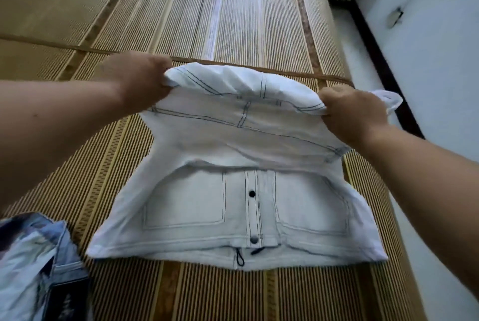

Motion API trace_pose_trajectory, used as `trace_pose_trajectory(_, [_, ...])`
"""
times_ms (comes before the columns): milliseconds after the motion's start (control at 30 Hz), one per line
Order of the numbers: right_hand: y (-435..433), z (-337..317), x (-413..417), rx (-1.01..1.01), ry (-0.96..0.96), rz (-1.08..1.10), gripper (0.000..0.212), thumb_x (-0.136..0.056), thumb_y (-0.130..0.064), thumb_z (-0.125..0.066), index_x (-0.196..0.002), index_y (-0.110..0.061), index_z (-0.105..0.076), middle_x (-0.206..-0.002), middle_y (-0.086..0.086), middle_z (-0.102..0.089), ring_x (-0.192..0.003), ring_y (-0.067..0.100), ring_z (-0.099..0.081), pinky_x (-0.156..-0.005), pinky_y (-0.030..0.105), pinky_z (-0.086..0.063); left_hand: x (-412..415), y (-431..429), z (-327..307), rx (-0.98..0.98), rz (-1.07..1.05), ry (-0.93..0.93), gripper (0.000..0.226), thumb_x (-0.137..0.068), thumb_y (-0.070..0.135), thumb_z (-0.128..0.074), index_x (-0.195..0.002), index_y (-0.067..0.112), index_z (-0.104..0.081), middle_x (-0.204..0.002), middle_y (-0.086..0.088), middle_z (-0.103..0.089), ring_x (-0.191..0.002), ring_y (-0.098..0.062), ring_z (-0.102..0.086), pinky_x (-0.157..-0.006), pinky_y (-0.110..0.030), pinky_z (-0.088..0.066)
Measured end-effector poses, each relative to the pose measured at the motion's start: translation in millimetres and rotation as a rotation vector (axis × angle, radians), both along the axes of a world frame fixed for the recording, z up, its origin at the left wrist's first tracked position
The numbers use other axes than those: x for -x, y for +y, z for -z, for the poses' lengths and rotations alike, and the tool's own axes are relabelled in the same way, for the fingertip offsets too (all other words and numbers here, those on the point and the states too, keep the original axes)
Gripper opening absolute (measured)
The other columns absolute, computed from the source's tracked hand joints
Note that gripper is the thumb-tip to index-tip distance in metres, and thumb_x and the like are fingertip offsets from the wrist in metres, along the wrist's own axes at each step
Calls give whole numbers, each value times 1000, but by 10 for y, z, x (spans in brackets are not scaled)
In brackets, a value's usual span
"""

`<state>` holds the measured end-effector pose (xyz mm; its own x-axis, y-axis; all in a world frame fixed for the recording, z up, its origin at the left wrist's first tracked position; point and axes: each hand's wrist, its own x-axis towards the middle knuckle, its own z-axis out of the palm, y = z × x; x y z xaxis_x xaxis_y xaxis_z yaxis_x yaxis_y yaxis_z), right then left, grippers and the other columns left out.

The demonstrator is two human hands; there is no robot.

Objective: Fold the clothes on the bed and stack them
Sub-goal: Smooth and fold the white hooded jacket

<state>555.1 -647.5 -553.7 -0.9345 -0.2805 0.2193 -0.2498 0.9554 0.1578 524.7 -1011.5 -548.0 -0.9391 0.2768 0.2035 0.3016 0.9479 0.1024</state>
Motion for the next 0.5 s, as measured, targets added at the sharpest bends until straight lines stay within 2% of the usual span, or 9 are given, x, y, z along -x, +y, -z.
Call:
trace_pose_trajectory(100, [54, 61, -347, 26, 97, -26, 15, -71, 5, -66, -85, -1, -66, -70, 20, -60, -56, 38, -58, -48, 35, -42, -339, -44, 39, 31, 143, 98, 15, -85, 23, -63, -75, 18, -52, -64, -4, -54, -52, -23, -48, -46, -22, -29])
trace_pose_trajectory(167, [91, 219, -672, 41, 109, -34, 23, -64, 9, -71, -85, -1, -68, -64, 17, -58, -50, 33, -55, -46, 34, -43, -648, -75, 164, 47, 252, 89, 12, -80, 12, -70, -74, 13, -59, -59, -3, -54, -46, -20, -49, -40, -21, -34])
trace_pose_trajectory(233, [144, 504, -1058, 18, 45, -10, 29, -61, 8, -73, -88, -3, -70, -65, 16, -58, -53, 33, -56, -46, 35, -45, -997, -79, 365, 51, 320, 31, 17, -73, 3, -72, -68, 13, -59, -52, 0, -50, -40, -18, -45, -34, -24, -38])
trace_pose_trajectory(300, [135, 831, -1433, -14, -185, 67, 33, -67, 1, -73, -98, -9, -69, -77, 14, -61, -67, 35, -59, -55, 43, -51, -1320, -82, 663, 89, 359, -60, 17, -68, 5, -72, -67, 16, -59, -54, 2, -51, -42, -16, -46, -35, -26, -39])
trace_pose_trajectory(333, [95, 994, -1604, -49, -363, 142, 37, -74, -6, -68, -109, -17, -66, -94, 11, -63, -83, 34, -60, -68, 44, -52, -1467, -83, 853, 146, 350, -162, 15, -70, 9, -71, -75, 19, -61, -65, 2, -57, -52, -17, -53, -42, -30, -45])
trace_pose_trajectory(367, [46, 1143, -1750, -54, -539, 241, 45, -80, -12, -60, -122, -27, -57, -114, 6, -58, -103, 31, -55, -85, 45, -48, -1602, -68, 1029, 224, 318, -302, 18, -75, 15, -66, -90, 24, -62, -86, 2, -63, -72, -19, -60, -58, -34, -51])
trace_pose_trajectory(433, [-62, 1355, -1936, 49, -762, 481, 61, -79, -16, -49, -135, -38, -36, -138, -3, -38, -127, 24, -36, -105, 53, -28, -1814, -57, 1340, 337, 201, -606, 39, -83, 24, -51, -120, 37, -49, -133, 9, -48, -117, -17, -50, -90, -37, -45])
trace_pose_trajectory(467, [-127, 1386, -1959, 126, -781, 563, 63, -77, -18, -47, -135, -39, -33, -139, -3, -34, -130, 23, -32, -108, 57, -19, -1855, -34, 1394, 354, 136, -695, 42, -84, 27, -47, -124, 40, -45, -140, 11, -41, -124, -16, -43, -96, -37, -41])
trace_pose_trajectory(500, [-199, 1397, -1949, 212, -730, 595, 61, -75, -21, -45, -132, -38, -36, -138, -3, -36, -130, 23, -31, -109, 59, -16, -1851, 6, 1410, 319, 85, -705, 38, -85, 31, -45, -122, 40, -46, -136, 12, -44, -122, -16, -44, -96, -37, -40])
